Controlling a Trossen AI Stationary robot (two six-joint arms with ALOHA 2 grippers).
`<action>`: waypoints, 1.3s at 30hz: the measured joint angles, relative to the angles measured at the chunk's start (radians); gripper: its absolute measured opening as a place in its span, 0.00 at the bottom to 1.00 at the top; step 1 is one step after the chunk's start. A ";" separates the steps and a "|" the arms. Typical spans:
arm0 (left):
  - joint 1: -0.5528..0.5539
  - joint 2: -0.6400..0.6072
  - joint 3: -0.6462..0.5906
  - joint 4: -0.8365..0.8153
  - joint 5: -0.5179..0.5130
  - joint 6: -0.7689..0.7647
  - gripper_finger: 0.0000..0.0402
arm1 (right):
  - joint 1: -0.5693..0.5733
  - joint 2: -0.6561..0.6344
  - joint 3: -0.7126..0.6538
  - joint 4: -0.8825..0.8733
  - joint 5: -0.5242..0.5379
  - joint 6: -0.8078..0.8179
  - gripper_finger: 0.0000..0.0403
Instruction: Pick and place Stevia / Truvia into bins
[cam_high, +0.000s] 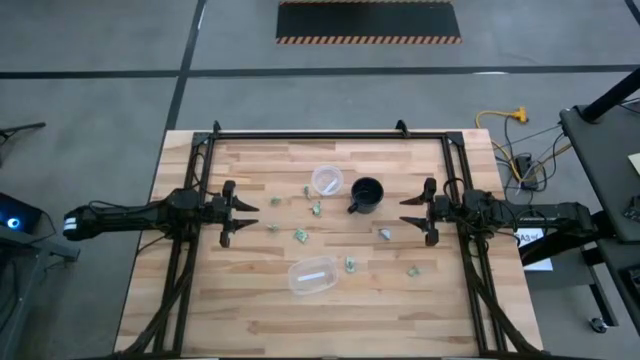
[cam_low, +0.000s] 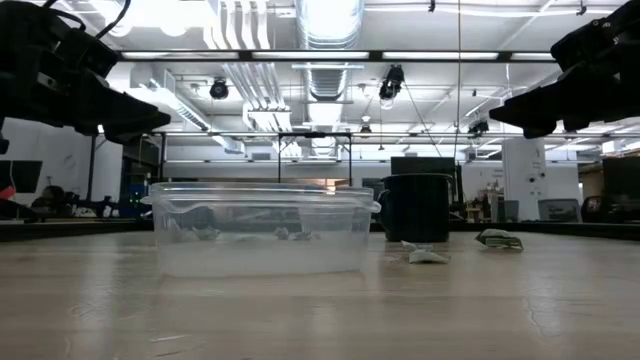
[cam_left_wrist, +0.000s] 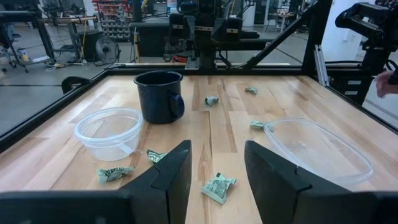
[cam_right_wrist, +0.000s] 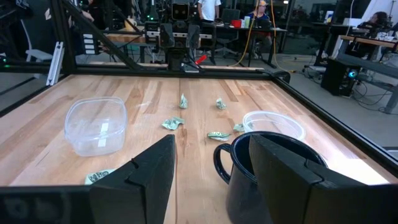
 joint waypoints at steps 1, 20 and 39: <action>0.000 0.000 0.000 0.000 0.000 0.000 0.33 | 0.000 0.000 0.000 0.000 0.000 0.000 0.49; 0.000 0.000 0.000 0.000 0.000 0.000 0.33 | 0.000 0.000 0.000 0.119 0.000 0.000 0.49; 0.000 0.000 0.000 0.000 0.000 0.000 0.33 | -0.001 0.000 0.001 0.832 0.001 -0.146 0.49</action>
